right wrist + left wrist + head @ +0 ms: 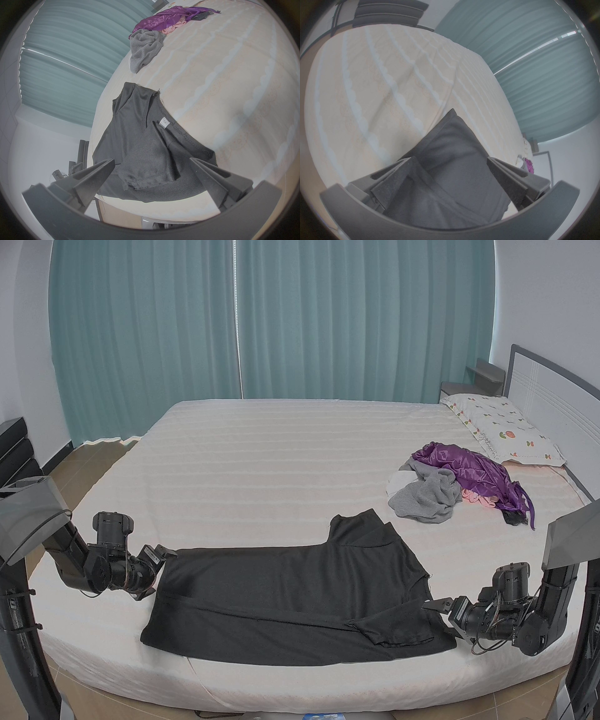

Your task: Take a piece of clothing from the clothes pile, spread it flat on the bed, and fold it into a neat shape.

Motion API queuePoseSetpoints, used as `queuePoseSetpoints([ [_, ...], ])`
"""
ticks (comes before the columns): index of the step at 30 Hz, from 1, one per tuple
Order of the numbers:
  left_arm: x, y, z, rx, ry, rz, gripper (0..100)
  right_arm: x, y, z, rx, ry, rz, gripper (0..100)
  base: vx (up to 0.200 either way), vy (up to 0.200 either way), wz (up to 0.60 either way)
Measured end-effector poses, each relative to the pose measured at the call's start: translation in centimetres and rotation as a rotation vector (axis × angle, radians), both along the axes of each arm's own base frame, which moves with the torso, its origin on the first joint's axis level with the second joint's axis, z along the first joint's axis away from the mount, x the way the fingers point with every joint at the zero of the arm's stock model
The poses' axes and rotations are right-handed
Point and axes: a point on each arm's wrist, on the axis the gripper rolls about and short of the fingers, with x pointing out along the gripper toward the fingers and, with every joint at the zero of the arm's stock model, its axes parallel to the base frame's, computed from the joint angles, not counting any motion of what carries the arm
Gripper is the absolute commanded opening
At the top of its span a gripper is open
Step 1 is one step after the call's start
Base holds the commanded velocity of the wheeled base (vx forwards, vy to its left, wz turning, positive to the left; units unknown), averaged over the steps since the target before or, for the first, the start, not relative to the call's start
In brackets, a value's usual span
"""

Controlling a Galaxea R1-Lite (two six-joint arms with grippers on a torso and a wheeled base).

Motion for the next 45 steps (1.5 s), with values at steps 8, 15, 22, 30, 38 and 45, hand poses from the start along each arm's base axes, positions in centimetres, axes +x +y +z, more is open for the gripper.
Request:
queuePoseSetpoints([
  [8,-1.5,-0.8,-1.0,0.078,0.053,-0.084,100,0.0,0.0,0.0,0.0,0.001,0.0,100,0.0,0.0,0.0],
  [15,-1.4,-1.4,-1.2,0.142,0.061,-0.081,100,0.0,0.0,0.0,0.0,0.001,-0.001,100,0.0,0.0,0.0],
  [22,-1.3,-2.3,-2.0,0.217,0.09,-0.086,100,0.0,0.0,0.0,-0.001,0.001,-0.002,100,0.0,0.0,0.0],
  [30,-1.0,-2.9,-2.9,0.278,0.113,-0.085,0,0.1,0.0,-0.1,-0.015,-0.008,-0.011,100,0.0,0.0,0.0],
  [38,-1.9,-2.8,-3.0,0.282,0.17,-0.094,0,0.5,0.2,0.6,-0.039,-0.048,-0.034,100,0.0,0.0,0.0],
  [45,-2.5,-2.6,-1.5,0.28,0.156,-0.086,0,1.5,0.8,1.0,-0.042,-0.093,-0.009,100,0.0,0.0,0.0],
])
